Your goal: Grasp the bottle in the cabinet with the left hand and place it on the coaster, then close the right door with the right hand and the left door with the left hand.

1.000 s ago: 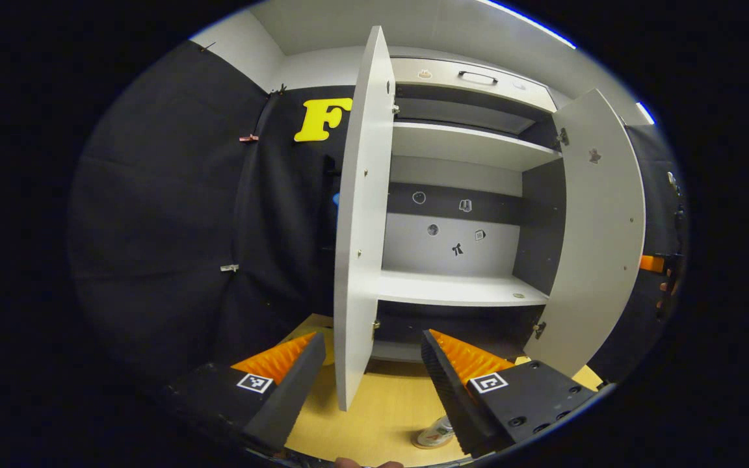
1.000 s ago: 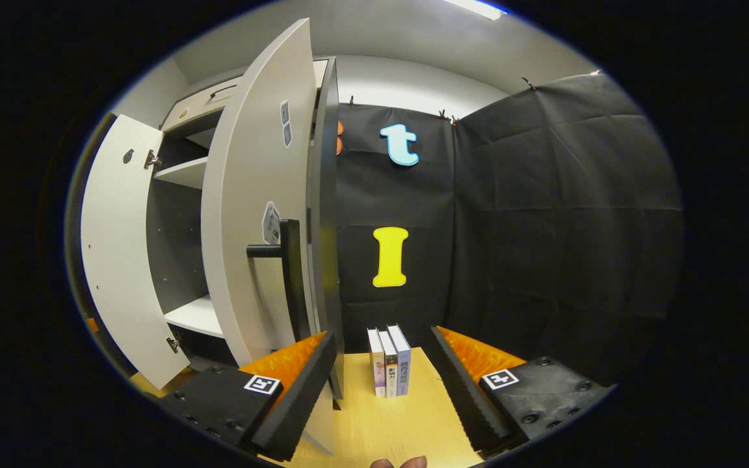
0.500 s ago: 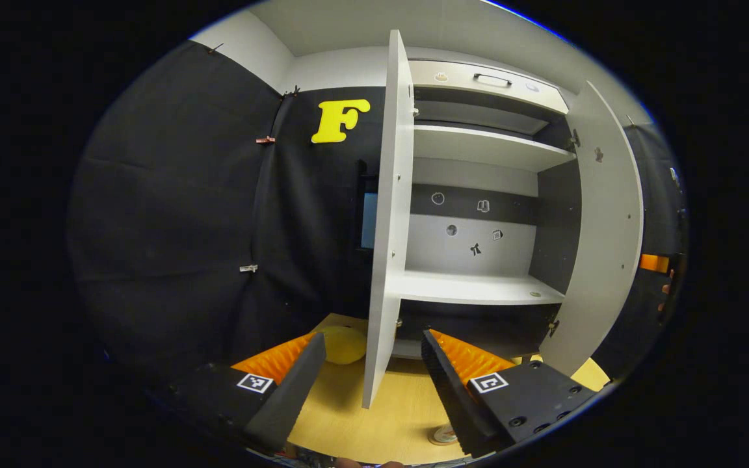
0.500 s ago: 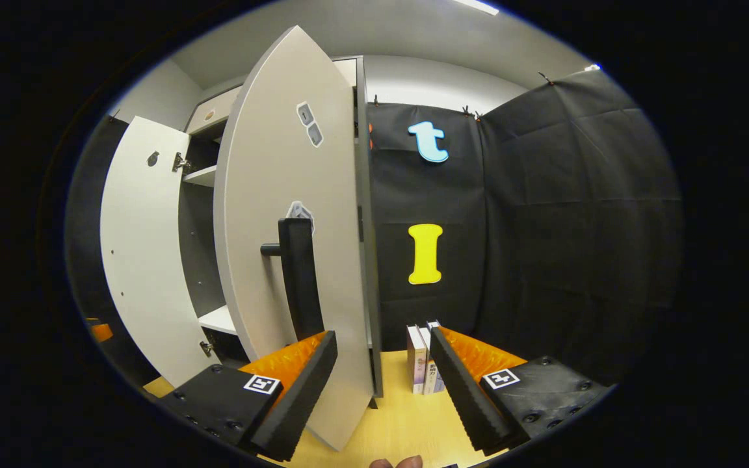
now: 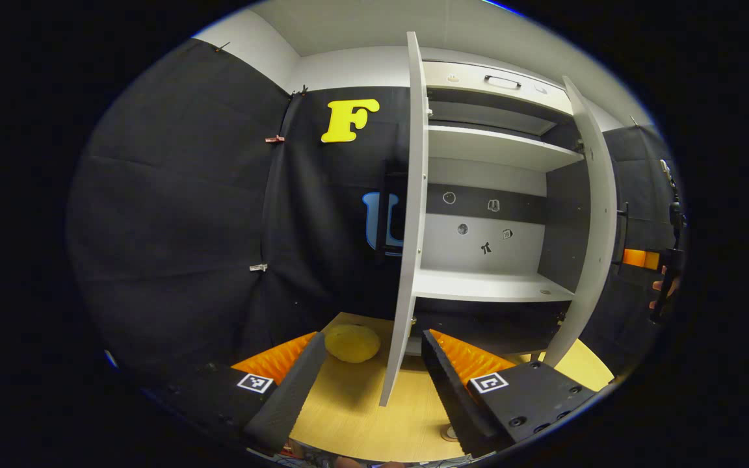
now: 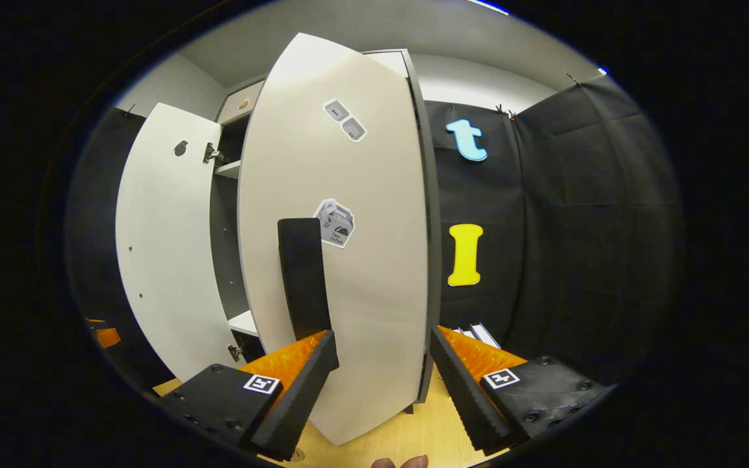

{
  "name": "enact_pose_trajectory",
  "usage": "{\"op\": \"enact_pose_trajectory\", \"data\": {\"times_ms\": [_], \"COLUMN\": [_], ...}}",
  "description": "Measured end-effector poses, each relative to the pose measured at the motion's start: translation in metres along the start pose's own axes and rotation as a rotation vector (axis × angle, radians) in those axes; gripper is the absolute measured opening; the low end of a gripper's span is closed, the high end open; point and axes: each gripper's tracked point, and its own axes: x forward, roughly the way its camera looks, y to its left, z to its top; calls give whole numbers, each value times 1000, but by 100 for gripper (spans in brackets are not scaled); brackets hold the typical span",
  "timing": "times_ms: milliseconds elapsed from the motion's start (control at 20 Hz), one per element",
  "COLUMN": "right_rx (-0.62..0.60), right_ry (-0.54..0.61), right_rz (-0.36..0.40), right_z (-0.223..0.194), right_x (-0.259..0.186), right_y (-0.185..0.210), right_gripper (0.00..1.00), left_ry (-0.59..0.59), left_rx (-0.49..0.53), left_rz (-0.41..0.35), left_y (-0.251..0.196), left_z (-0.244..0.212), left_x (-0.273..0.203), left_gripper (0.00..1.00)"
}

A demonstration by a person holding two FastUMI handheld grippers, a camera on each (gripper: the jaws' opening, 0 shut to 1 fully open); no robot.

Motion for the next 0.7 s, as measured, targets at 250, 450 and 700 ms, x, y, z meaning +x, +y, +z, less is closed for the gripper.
{"op": "enact_pose_trajectory", "data": {"times_ms": [250, 450, 700], "right_rx": [-35, -47, -49], "right_ry": [-11, -17, -24], "right_rz": [20, 30, 4], "right_z": [-3, -4, -5], "right_x": [30, 50, 60], "right_y": [31, 45, 51], "right_gripper": [98, 96, 96], "left_ry": [0, 2, -25], "left_rx": [-30, -50, -9], "left_rz": [17, 34, 37], "left_y": [17, 33, 47], "left_z": [5, 9, 27], "left_x": [2, 11, 27], "left_gripper": [94, 94, 94]}}
